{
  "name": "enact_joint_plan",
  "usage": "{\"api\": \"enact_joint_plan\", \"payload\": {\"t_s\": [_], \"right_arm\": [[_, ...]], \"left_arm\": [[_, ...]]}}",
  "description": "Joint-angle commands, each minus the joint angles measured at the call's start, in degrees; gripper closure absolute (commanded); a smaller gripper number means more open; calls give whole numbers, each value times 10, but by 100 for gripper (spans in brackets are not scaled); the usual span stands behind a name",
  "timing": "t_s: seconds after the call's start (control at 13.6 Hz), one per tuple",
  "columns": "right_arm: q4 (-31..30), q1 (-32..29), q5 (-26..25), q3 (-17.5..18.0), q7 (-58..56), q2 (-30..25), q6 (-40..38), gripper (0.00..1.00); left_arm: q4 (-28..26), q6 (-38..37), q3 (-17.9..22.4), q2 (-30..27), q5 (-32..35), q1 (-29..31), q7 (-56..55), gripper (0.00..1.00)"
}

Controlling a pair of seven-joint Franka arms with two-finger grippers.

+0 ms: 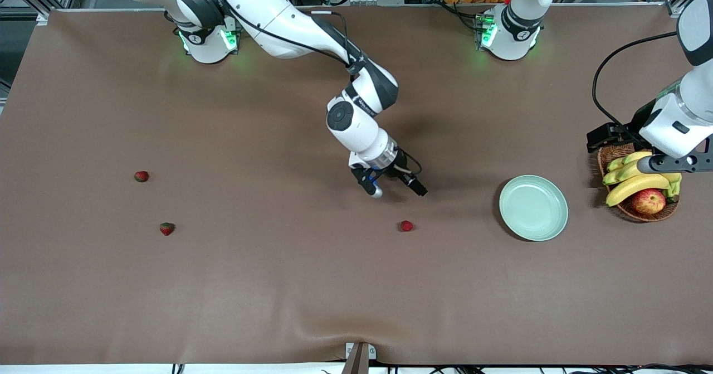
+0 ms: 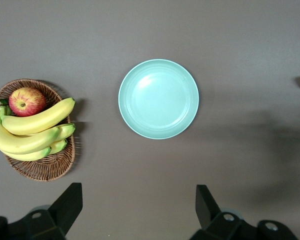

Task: Collect all strawberries into plate
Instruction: 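Return the right gripper to the strawberries while the left gripper reaches the strawberry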

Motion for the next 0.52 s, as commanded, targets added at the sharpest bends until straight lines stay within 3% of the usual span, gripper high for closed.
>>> {"api": "enact_joint_plan", "payload": {"t_s": [0.0,0.22,0.44], "right_arm": [[13,-29,-2,-1,-5,-8,-15,0],[8,-83,-6,-1,-7,-42,-100,0],[8,-151,-103,14,-7,-66,-185,0]], "left_arm": [[-2,10,-1,1,4,-2,-3,0],[-2,12,-2,6,4,-5,-6,0],[0,22,-3,20,4,-21,-24,0]]}}
